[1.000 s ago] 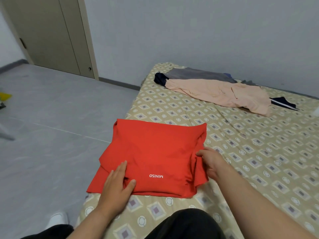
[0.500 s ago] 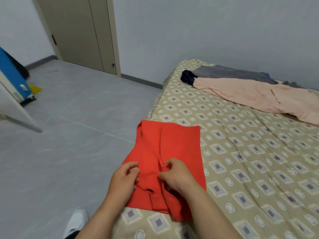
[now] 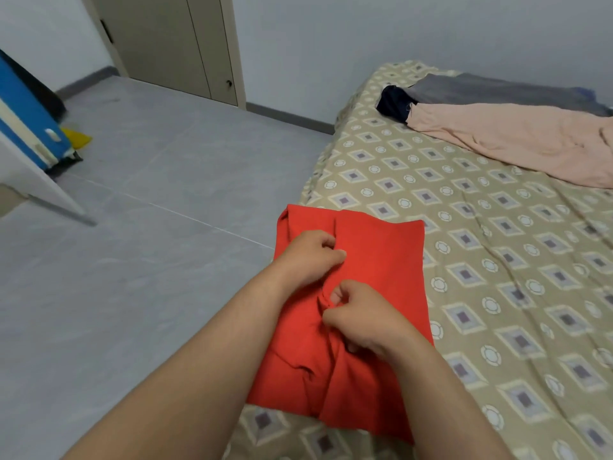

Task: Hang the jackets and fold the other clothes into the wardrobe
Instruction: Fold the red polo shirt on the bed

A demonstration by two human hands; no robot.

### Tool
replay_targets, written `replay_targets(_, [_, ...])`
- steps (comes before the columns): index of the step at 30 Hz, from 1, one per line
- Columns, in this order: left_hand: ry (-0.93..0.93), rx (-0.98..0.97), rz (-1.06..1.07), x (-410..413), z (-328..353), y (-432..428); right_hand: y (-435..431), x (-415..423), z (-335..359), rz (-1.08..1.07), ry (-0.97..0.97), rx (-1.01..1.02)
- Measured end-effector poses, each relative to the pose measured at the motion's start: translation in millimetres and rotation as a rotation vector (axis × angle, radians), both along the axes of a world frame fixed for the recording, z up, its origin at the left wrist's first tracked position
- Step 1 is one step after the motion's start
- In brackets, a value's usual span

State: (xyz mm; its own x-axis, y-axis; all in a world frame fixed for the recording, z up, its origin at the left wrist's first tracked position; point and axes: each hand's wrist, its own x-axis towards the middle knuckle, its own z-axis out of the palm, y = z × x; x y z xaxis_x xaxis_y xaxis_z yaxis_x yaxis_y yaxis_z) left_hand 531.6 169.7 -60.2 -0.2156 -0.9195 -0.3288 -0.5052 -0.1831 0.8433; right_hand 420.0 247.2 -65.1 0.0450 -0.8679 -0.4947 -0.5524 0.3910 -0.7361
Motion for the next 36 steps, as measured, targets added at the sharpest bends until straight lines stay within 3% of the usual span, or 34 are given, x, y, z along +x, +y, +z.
replay_targets(2, [-0.020, 0.021, 0.012, -8.3, 4.2, -7.8, -0.2, 0.7, 10.3, -0.017, -0.117, -0.012])
replay_targets(6, [0.116, 0.051, 0.028, -12.2, 7.4, -11.6, -0.6, 4.8, 22.4, -0.027, -0.341, -0.058])
replay_targets(13, [0.299, -0.025, 0.291, 27.9, 24.2, -22.9, 7.9, 22.5, 25.5, -0.034, -0.703, 0.006])
replay_targets(16, [0.314, 0.118, 0.417, 50.3, 11.9, -10.0, 6.4, 20.4, 27.7, -0.148, -0.691, 0.007])
replay_targets(19, [0.263, 0.319, 0.397, 70.0, -7.1, 25.1, 0.9, 15.9, 28.7, -0.322, -0.654, -0.045])
replay_targets(25, [0.193, 0.301, 0.289, 88.3, -13.1, 76.3, -0.9, 10.9, 22.8, -0.373, -0.538, -0.079])
replay_targets(30, [0.600, 0.395, 0.434, 95.3, 11.6, 73.2, 1.3, 13.1, 20.8, -0.319, -0.491, -0.062])
replay_targets(33, [0.353, 0.427, 0.431, 112.4, 0.1, 80.4, 1.8, 11.1, 20.4, -0.331, -0.485, -0.034])
replay_targets(36, [0.124, 0.550, 0.287, 120.6, -18.0, 94.1, 3.2, 12.8, 16.7, -0.297, -0.410, 0.003])
